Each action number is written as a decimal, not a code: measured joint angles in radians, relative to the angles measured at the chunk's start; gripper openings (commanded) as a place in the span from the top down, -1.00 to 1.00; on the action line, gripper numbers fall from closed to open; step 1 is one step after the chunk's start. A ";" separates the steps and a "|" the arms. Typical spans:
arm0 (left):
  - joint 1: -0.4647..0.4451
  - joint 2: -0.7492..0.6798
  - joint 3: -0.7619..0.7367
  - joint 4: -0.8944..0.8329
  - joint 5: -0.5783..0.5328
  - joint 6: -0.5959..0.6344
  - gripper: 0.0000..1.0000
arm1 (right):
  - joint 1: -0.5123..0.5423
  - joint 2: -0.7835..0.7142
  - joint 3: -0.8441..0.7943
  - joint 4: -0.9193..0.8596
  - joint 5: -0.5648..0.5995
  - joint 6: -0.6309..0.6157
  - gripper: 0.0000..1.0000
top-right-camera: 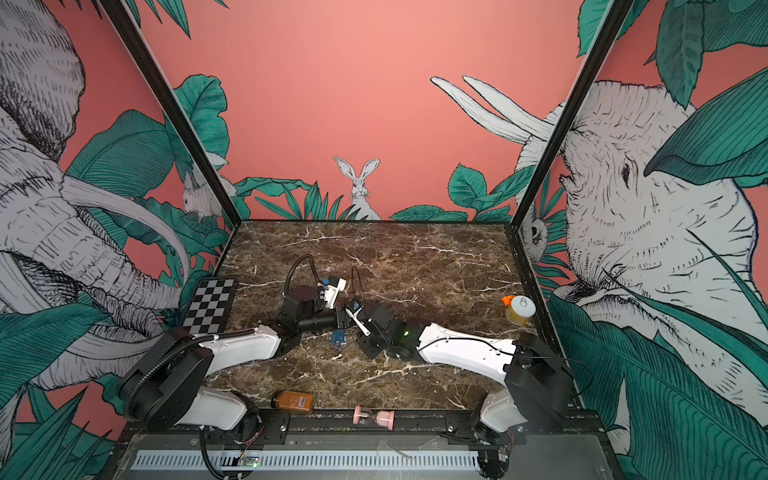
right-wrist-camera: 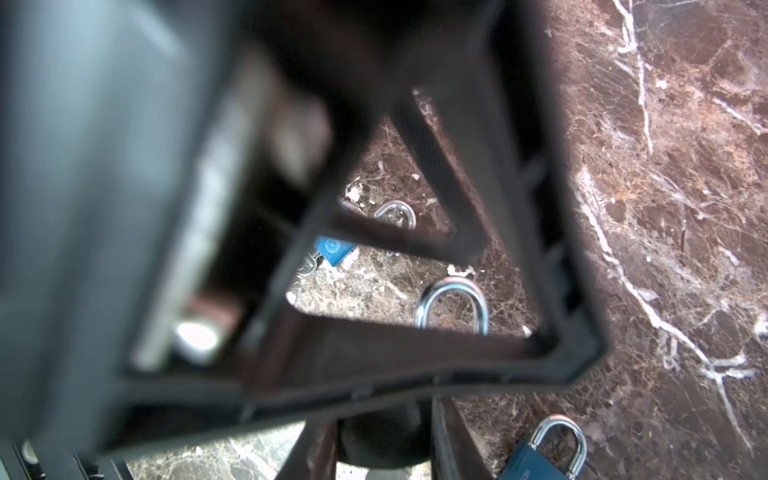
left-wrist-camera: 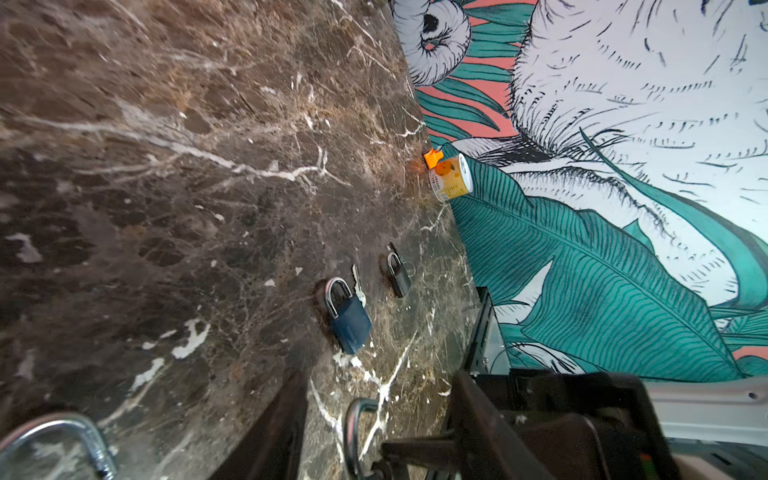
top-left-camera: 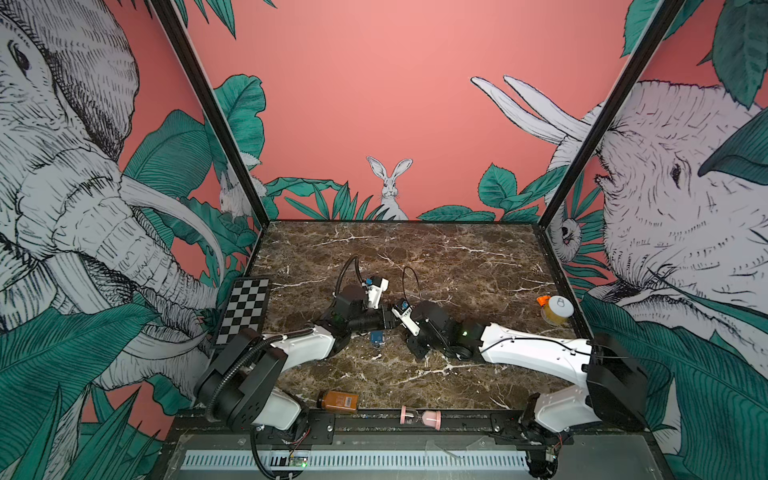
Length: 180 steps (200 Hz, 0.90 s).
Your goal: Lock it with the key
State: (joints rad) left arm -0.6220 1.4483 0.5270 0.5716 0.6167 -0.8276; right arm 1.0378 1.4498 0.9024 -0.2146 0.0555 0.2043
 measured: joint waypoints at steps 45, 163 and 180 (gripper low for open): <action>-0.013 0.034 0.007 0.026 0.033 -0.021 0.26 | 0.000 -0.001 0.000 -0.001 0.011 -0.004 0.42; -0.024 0.053 0.023 0.050 0.065 -0.037 0.98 | 0.000 -0.024 -0.001 -0.002 0.029 -0.014 0.41; -0.024 0.054 0.026 0.053 0.064 -0.037 1.00 | 0.000 -0.025 -0.001 0.001 0.039 -0.013 0.40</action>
State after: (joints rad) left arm -0.6456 1.5024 0.5529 0.6243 0.6811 -0.8642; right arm 1.0378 1.4246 0.9012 -0.2138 0.0944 0.1909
